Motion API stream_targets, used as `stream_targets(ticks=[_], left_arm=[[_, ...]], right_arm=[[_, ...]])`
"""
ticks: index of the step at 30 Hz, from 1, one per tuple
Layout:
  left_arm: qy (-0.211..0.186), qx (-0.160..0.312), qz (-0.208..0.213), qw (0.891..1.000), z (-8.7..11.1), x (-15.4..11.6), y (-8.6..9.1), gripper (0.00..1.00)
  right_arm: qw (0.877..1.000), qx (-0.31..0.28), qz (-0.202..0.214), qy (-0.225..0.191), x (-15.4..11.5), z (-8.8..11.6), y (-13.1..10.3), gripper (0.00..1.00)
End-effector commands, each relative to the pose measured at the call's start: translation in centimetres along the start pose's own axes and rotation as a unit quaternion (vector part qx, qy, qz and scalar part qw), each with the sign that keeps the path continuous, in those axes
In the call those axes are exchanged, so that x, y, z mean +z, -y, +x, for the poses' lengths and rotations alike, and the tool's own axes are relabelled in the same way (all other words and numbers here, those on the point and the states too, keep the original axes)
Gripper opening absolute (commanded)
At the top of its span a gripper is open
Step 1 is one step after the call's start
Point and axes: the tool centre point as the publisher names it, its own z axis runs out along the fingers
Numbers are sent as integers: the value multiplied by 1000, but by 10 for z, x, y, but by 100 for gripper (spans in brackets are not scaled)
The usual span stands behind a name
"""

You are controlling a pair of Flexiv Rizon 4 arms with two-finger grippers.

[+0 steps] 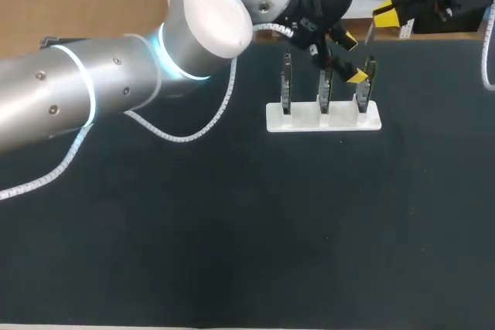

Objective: Pick up the optical module with the left hand, and insert it into the network port with the right hand.

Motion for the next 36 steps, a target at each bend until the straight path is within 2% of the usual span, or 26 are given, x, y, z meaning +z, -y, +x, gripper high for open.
stream_targets(ticks=[1,18,36], left_arm=[[0,-1,7,1000,-2,0,-2,100],[-14,-1,20,1000,-1,4,2,100],[-14,-1,20,1000,-1,4,2,100]], right_arm=[[1000,-1,2,-1,1,-1,-1,0],[1000,-1,2,-2,2,-1,-2,0],[1000,-7,-2,-25,2,2,-6,0]])
